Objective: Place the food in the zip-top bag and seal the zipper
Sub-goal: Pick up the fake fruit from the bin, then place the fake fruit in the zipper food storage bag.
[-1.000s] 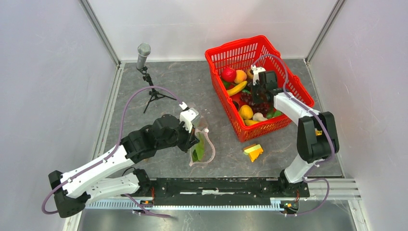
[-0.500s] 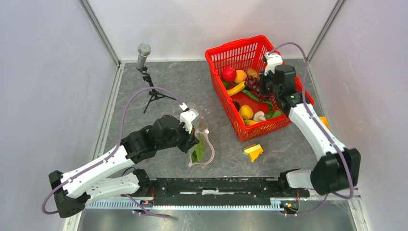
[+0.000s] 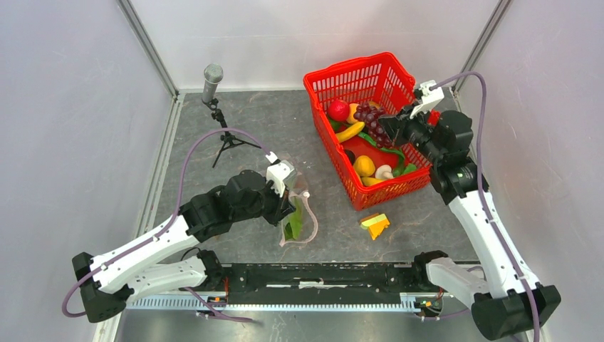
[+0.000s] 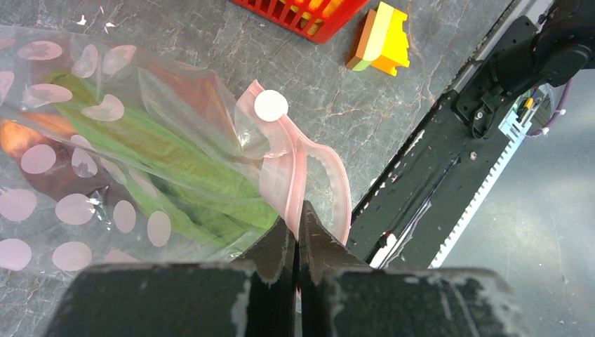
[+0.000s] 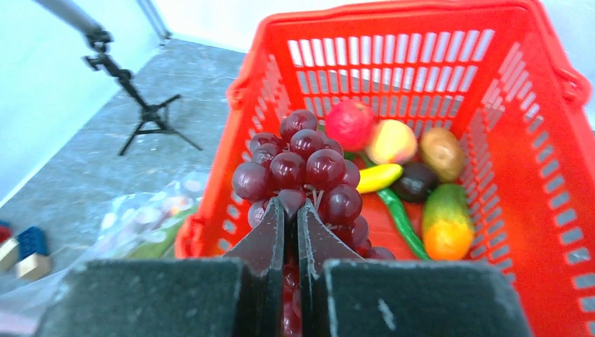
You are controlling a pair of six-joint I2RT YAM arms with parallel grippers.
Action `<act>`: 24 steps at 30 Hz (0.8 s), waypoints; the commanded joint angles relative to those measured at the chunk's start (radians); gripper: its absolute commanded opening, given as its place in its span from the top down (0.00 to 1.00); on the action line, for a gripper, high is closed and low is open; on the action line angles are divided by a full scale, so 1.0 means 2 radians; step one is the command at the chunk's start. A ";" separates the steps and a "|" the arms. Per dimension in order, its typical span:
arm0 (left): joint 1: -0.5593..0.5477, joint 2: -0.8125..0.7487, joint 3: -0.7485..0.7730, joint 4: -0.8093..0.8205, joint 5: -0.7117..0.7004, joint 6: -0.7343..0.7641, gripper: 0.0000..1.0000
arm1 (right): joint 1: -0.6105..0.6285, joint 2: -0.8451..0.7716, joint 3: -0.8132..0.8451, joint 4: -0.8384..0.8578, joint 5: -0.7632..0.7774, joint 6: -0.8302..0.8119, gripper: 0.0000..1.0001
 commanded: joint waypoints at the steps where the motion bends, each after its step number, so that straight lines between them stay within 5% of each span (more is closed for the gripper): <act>1: -0.001 0.002 0.001 0.042 -0.001 -0.021 0.98 | 0.000 -0.041 0.001 0.038 -0.090 0.033 1.00; 15: -0.001 0.030 0.020 0.059 -0.018 -0.038 0.98 | 0.001 -0.131 -0.087 0.114 -0.242 0.160 1.00; 24: -0.001 0.028 0.017 0.068 -0.042 -0.050 0.98 | 0.022 -0.151 -0.116 0.121 -0.282 0.173 1.00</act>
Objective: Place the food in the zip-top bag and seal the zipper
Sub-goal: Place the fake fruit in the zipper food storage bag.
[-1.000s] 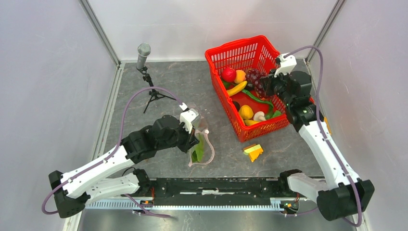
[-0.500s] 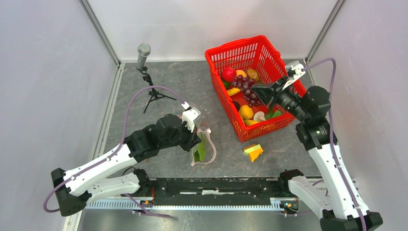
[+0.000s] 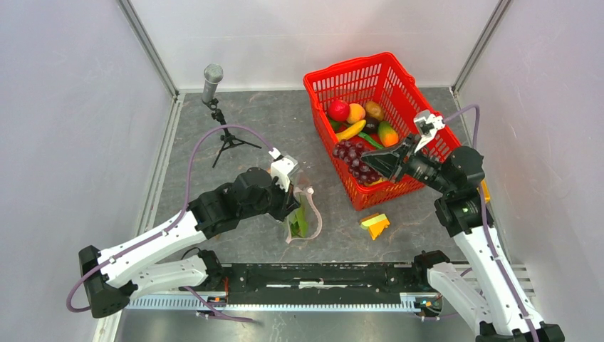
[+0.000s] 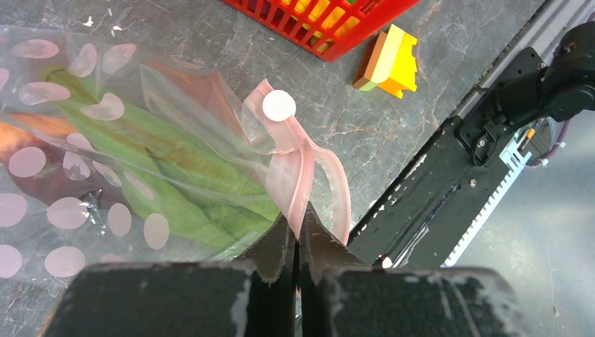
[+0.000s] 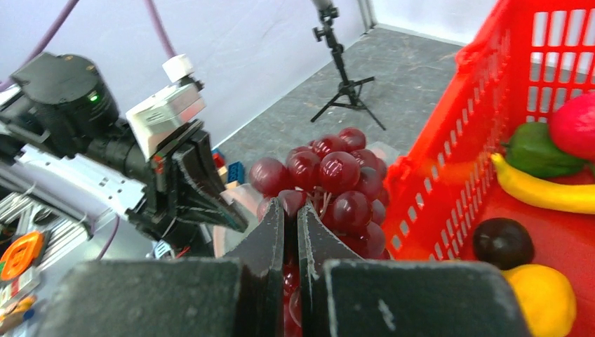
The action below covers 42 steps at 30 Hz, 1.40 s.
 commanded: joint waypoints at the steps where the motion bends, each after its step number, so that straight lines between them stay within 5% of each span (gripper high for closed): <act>1: -0.001 -0.004 0.017 0.032 -0.028 -0.023 0.98 | 0.020 -0.018 -0.005 0.048 -0.044 0.022 1.00; 24: 0.000 0.005 0.036 0.020 -0.068 -0.033 0.98 | 0.117 -0.058 -0.064 0.074 -0.089 0.029 1.00; 36: 0.000 0.024 0.071 -0.014 -0.058 -0.039 0.98 | 0.282 0.019 -0.069 0.041 0.038 -0.043 1.00; 42: 0.000 0.014 0.078 -0.032 -0.008 -0.027 0.98 | 0.303 0.071 -0.081 0.072 0.104 -0.056 1.00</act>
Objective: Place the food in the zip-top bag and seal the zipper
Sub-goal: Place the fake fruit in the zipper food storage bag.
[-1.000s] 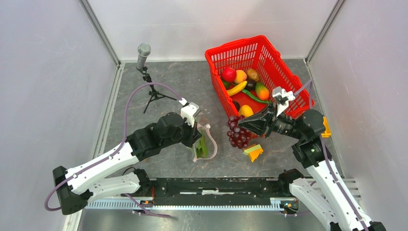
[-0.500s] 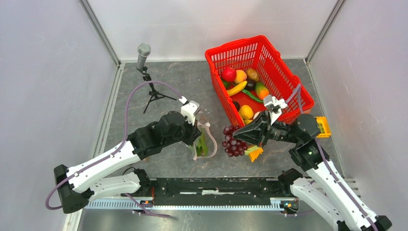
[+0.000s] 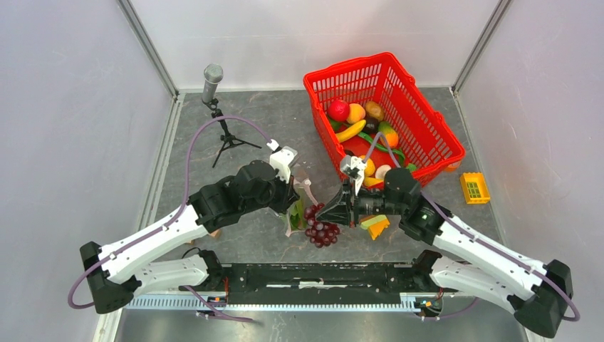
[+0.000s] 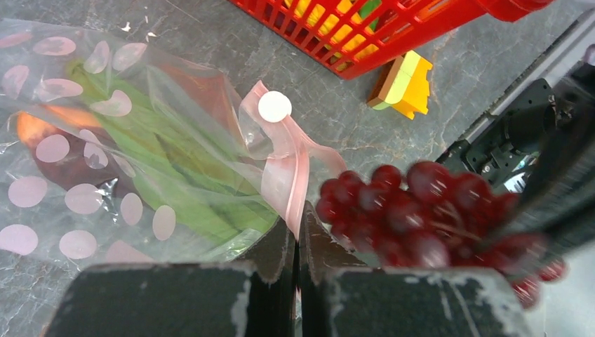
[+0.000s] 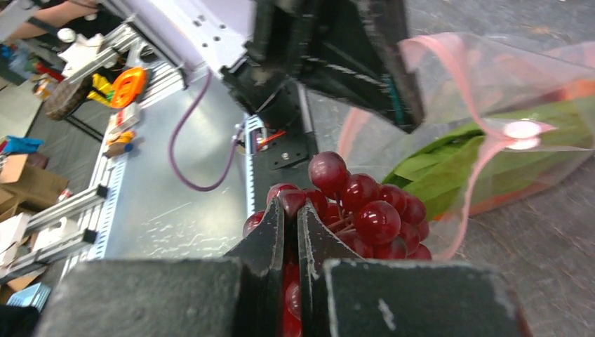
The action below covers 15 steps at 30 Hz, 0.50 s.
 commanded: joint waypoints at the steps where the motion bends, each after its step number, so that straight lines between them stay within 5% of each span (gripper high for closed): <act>1: 0.000 -0.019 0.024 0.005 0.048 -0.005 0.98 | 0.003 0.027 -0.007 0.060 0.066 -0.020 1.00; 9: 0.000 -0.033 0.033 -0.004 0.130 -0.014 0.98 | 0.011 0.079 -0.015 0.143 0.125 -0.013 1.00; 15: 0.001 -0.017 0.051 -0.015 0.107 -0.034 0.98 | 0.028 0.075 -0.014 0.204 0.121 -0.013 1.00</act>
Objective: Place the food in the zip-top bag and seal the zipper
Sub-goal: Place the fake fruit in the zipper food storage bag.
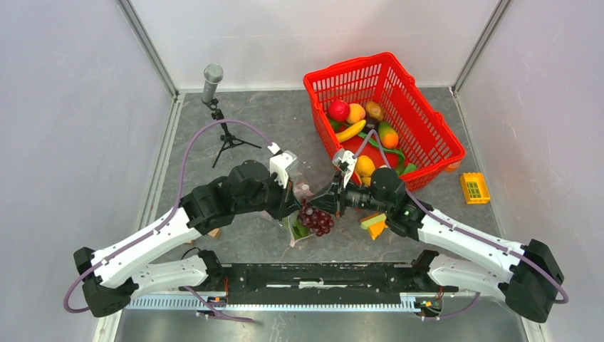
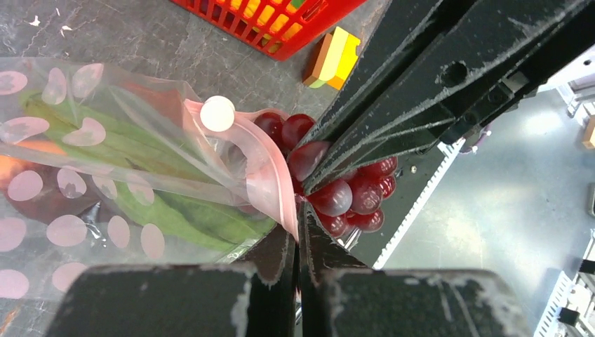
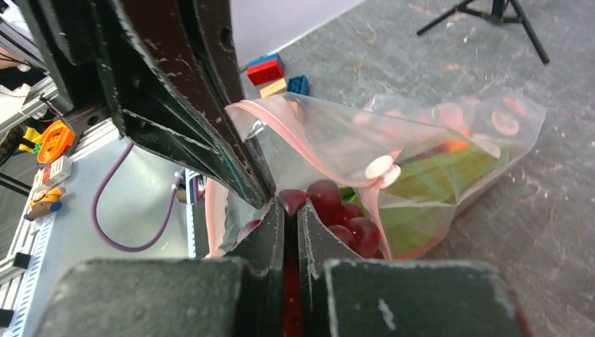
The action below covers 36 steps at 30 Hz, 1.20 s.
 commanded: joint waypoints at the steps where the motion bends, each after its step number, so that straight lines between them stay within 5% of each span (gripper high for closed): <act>1: 0.000 0.006 0.037 0.012 -0.001 -0.030 0.98 | 0.014 -0.009 0.013 0.084 -0.002 -0.003 1.00; 7: 0.000 0.003 0.031 0.027 -0.068 -0.051 0.98 | 0.028 -0.040 -0.025 0.088 0.006 0.037 1.00; 10: 0.000 -0.002 0.024 0.043 -0.066 -0.061 0.98 | 0.029 -0.057 -0.045 0.083 0.097 0.075 1.00; 14: 0.000 -0.002 0.023 0.070 -0.020 -0.067 0.98 | 0.029 -0.055 -0.101 0.186 0.204 0.159 1.00; 24: -0.001 0.003 0.026 0.057 0.001 -0.084 0.97 | 0.048 0.007 -0.023 0.223 0.291 0.144 1.00; 30: -0.001 -0.032 -0.001 0.089 -0.072 -0.112 0.92 | 0.064 -0.006 -0.077 0.309 0.306 0.194 1.00; 36: 0.000 -0.055 -0.013 0.125 -0.099 -0.117 0.92 | 0.095 0.022 -0.049 0.243 0.255 0.133 1.00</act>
